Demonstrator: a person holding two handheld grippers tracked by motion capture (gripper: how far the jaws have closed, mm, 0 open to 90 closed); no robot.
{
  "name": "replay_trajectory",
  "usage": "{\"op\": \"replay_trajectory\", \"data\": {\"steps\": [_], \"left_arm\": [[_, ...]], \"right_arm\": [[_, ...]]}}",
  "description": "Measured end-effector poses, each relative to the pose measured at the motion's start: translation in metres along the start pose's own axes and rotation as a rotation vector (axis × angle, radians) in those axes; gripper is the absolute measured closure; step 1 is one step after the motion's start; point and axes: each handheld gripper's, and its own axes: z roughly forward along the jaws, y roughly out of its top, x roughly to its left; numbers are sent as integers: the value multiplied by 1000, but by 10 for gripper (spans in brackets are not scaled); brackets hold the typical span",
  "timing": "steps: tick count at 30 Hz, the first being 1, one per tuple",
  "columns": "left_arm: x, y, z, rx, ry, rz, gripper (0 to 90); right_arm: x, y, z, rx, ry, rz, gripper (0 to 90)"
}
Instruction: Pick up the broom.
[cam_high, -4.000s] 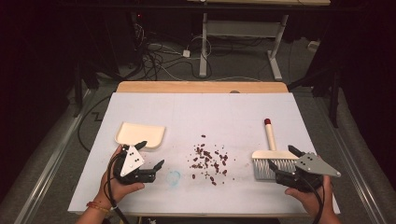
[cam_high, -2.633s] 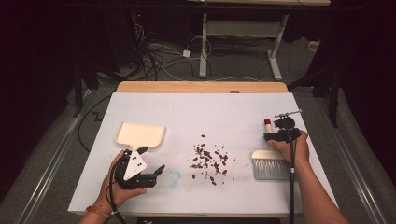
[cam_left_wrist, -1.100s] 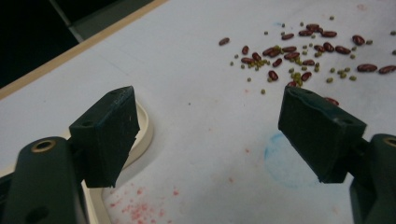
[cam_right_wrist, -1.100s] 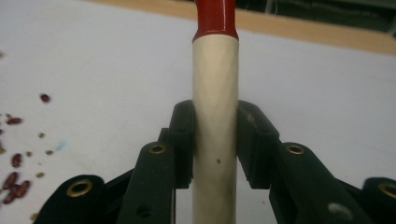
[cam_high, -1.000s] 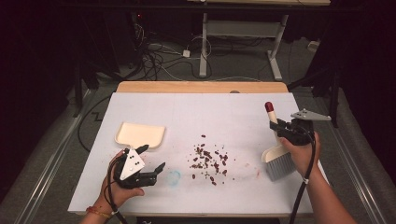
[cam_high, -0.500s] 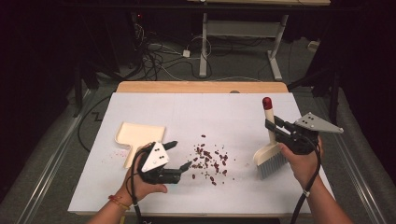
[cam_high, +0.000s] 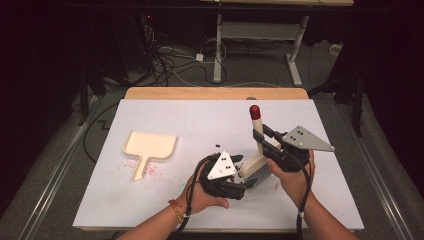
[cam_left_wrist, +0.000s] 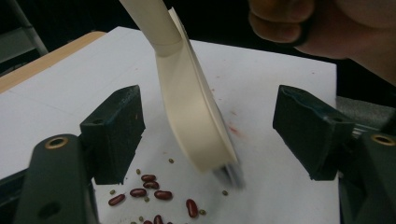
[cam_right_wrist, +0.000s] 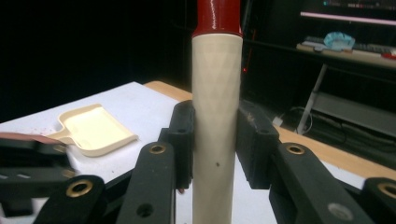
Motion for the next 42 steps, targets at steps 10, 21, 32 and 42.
{"op": "replay_trajectory", "data": {"steps": [10,21,32,42], "left_arm": [[11,-6,4,9,53,-10,474],[26,-11,-10,63,57,43,647],[38,-13,-42,134,-52,114,659],[34,-21,-66,146,-184,163,658]], "right_arm": [[22,3,-1,-37,47,-10,698],[17,3,-10,-46,124,-29,688],[-3,1,-20,63,357,-153,519],[6,-23,5,279,570,-281,425]]}}
